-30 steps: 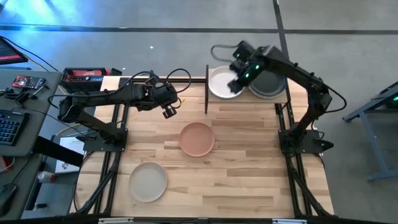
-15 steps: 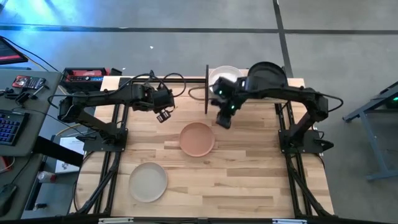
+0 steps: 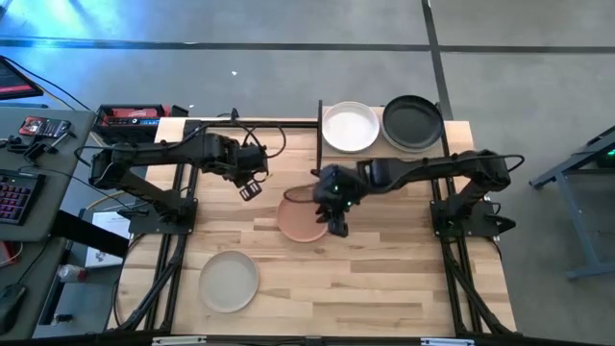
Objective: Place and stack plates onto a shelf
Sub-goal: Stack the brown plate on top of the white plate on the shelf
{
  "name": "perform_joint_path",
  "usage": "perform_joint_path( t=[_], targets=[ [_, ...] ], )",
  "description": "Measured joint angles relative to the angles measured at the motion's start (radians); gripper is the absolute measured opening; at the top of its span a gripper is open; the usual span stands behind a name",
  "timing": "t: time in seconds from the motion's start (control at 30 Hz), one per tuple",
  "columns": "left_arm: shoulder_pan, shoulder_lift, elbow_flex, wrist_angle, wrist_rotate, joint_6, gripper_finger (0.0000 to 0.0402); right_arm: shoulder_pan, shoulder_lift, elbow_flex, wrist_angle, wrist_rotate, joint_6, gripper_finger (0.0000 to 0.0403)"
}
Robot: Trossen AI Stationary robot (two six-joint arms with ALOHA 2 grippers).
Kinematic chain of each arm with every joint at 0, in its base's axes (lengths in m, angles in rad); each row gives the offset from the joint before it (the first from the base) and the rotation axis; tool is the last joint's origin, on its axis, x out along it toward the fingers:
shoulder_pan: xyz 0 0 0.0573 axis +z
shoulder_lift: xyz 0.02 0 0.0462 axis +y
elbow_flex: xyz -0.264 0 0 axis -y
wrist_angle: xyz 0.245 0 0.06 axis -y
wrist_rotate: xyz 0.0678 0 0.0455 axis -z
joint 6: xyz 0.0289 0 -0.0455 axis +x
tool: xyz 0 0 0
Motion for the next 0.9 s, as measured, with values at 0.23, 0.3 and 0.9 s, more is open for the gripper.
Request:
perform_joint_path(
  t=[0.23,0.3,0.9],
  targets=[
    [-0.036,0.0,0.0,0.001,0.002,0.0,0.0083,0.068,0.0,-0.092,0.074,0.156,-0.041,0.0099],
    [-0.042,0.0,0.0,0.004,0.002,-0.002,0.0083,0.08,0.0,-0.114,0.101,0.158,-0.083,0.0099],
    [-0.067,0.0,0.0,0.031,0.001,-0.026,0.0083,0.114,0.027,-0.404,0.536,0.153,-0.206,0.0099]
  ],
)
